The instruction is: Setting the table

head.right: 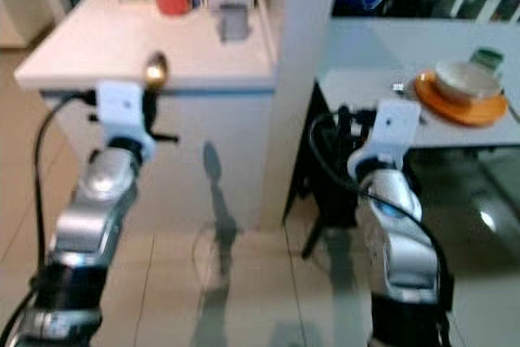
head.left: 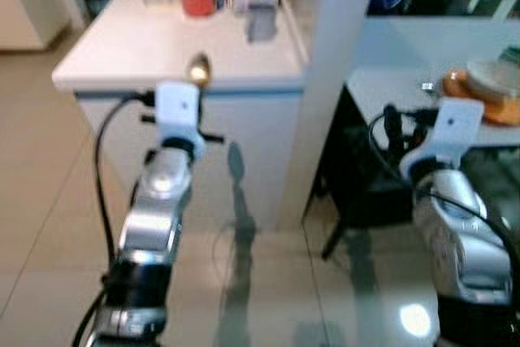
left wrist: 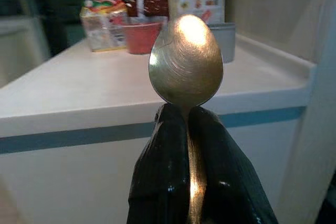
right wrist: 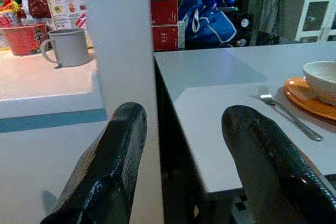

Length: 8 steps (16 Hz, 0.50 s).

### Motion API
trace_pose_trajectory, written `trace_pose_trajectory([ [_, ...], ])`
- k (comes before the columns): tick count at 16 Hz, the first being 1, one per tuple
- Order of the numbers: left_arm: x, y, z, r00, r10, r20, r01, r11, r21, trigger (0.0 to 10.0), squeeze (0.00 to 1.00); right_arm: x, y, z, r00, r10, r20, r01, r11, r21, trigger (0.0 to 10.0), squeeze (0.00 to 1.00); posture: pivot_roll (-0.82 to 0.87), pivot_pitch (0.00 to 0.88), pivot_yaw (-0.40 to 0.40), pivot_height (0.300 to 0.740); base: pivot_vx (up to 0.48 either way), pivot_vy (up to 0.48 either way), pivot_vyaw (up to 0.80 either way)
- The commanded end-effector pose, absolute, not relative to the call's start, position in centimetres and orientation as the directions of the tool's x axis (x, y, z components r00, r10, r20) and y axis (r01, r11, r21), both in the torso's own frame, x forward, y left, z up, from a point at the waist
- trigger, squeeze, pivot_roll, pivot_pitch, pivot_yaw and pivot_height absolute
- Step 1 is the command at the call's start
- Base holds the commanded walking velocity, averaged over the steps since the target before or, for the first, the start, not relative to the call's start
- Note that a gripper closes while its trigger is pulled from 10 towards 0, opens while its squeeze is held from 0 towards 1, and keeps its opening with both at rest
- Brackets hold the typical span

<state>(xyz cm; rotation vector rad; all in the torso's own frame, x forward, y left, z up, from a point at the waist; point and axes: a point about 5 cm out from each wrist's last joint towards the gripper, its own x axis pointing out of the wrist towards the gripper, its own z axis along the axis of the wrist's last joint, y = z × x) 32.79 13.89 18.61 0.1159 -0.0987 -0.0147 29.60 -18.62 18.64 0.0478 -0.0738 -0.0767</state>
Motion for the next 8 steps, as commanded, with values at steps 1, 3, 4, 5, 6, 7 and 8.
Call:
trace_pose_trajectory([
  [1, 32.77, 12.99, 18.96, 0.993, -0.038, 0.112, 0.024, 0.993, 0.118, 10.0, 0.0, 29.42, -19.19, 18.48, 0.993, -0.099, 0.065, 0.097, 0.995, 0.029, 10.0, 0.0, -0.07, 0.0, 0.019, 0.74, 0.0, -0.48, 0.0],
  [3, 32.82, 12.98, 18.99, 0.993, -0.036, 0.112, 0.023, 0.993, 0.119, 10.0, 0.0, 29.37, -19.09, 18.48, 0.993, -0.097, 0.065, 0.095, 0.995, 0.026, 10.0, 0.0, -0.08, 0.0, 0.024, 0.74, 0.0, -0.48, 0.0],
  [4, 32.85, 12.97, 19.0, 0.993, -0.036, 0.112, 0.023, 0.993, 0.119, 10.0, 0.0, 29.36, -19.07, 18.51, 0.993, -0.096, 0.067, 0.094, 0.995, 0.024, 10.0, 0.0, -0.08, 0.0, 0.024, 0.74, 0.0, -0.48, 0.0],
  [5, 32.92, 12.88, 19.05, 0.993, -0.039, 0.114, 0.026, 0.992, 0.12, 10.0, 0.0, 29.33, -19.07, 18.58, 0.993, -0.097, 0.073, 0.096, 0.995, 0.021, 10.0, 0.0, -0.08, 0.0, 0.027, 0.74, 0.0, -0.48, 0.0],
  [6, 32.94, 12.84, 19.07, 0.993, -0.041, 0.114, 0.027, 0.992, 0.121, 10.0, 0.0, 29.32, -19.08, 18.61, 0.992, -0.098, 0.075, 0.097, 0.995, 0.021, 10.0, 0.0, -0.08, 0.0, 0.027, 0.74, 0.0, -0.48, 0.0],
  [7, 32.97, 12.71, 19.11, 0.992, -0.044, 0.116, 0.03, 0.992, 0.121, 10.0, 0.0, 29.31, -19.13, 18.64, 0.992, -0.1, 0.077, 0.099, 0.995, 0.018, 10.0, 0.0, -0.08, 0.0, 0.028, 0.74, 0.0, -0.48, 0.0],
  [8, 32.96, 12.58, 19.09, 0.992, -0.047, 0.118, 0.033, 0.992, 0.122, 10.0, 0.0, 29.28, -19.19, 18.68, 0.992, -0.102, 0.08, 0.101, 0.995, 0.015, 10.0, 0.0, -0.08, 0.0, 0.028, 0.74, 0.0, -0.48, 0.0],
])
